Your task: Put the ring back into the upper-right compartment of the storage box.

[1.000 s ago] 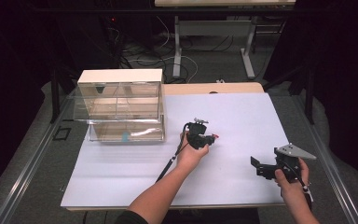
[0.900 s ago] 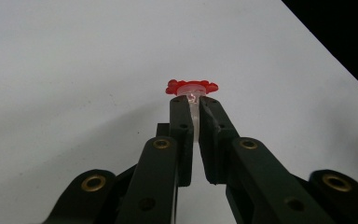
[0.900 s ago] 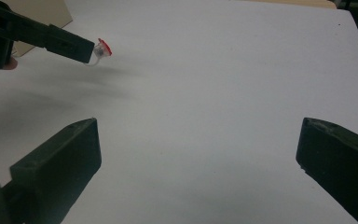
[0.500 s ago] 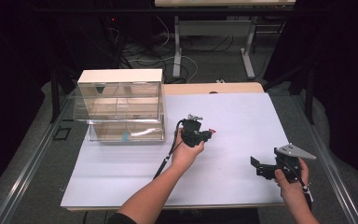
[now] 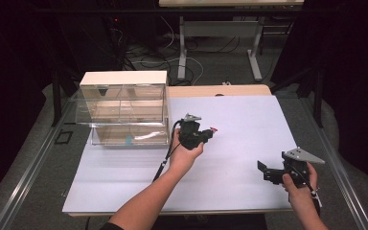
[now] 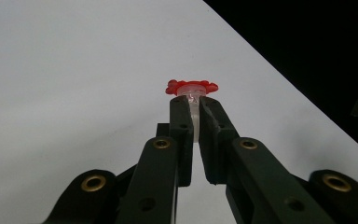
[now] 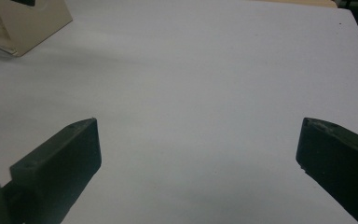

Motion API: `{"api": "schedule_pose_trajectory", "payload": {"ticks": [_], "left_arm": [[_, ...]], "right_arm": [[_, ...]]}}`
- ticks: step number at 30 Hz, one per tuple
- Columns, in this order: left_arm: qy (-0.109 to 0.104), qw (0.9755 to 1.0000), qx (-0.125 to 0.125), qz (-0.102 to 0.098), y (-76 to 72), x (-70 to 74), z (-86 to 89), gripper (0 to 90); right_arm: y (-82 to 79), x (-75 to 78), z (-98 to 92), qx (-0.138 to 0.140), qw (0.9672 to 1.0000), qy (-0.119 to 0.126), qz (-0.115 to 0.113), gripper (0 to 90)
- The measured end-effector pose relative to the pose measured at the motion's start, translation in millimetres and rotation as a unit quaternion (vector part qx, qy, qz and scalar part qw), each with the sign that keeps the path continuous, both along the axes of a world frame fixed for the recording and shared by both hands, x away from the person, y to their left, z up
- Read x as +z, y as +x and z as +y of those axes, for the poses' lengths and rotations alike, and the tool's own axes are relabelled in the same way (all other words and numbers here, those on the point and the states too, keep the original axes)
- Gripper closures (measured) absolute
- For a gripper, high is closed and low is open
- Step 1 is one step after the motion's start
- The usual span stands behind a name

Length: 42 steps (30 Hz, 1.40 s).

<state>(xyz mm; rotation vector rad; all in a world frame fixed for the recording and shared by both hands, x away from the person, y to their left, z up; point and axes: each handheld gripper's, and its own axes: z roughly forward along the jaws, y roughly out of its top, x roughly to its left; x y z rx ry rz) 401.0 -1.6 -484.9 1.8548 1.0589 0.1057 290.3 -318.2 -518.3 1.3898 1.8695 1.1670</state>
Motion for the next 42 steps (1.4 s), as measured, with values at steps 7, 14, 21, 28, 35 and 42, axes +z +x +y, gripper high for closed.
{"api": "schedule_pose_trajectory", "payload": {"ticks": [7, 14, 21, 28, 35, 42], "left_arm": [[-0.004, 0.9998, -0.002, -0.018, -7.9, 7.6, 4.6, 84.8], [-0.013, 0.9993, -0.006, -0.033, -14.5, 16.3, 9.1, 84.8], [-0.022, 0.9988, -0.011, -0.041, -21.6, 24.4, 12.7, 84.8], [-0.026, 0.9981, -0.012, -0.056, -29.0, 31.6, 16.9, 84.8], [-0.033, 0.9975, -0.011, -0.062, -35.3, 40.0, 22.2, 84.8], [-0.034, 0.9972, -0.009, -0.066, -41.2, 47.3, 28.2, 84.8]], "right_arm": [[-0.1, 0.0, 0.1, 0.0, 1.0, 0.002, 0.002, 0.0], [-0.1, -0.2, 0.3, -0.002, 1.0, 0.001, 0.0, 0.0], [-0.1, -0.3, 0.7, -0.002, 1.0, 0.0, 0.0, 0.0], [-0.3, -0.2, 0.6, -0.003, 1.0, 0.001, 0.0, 0.0], [-0.5, 0.2, 0.3, 0.0, 1.0, -0.001, 0.002, 0.0], [-0.8, 0.3, 0.4, -0.002, 1.0, -0.002, 0.003, 0.0]]}}
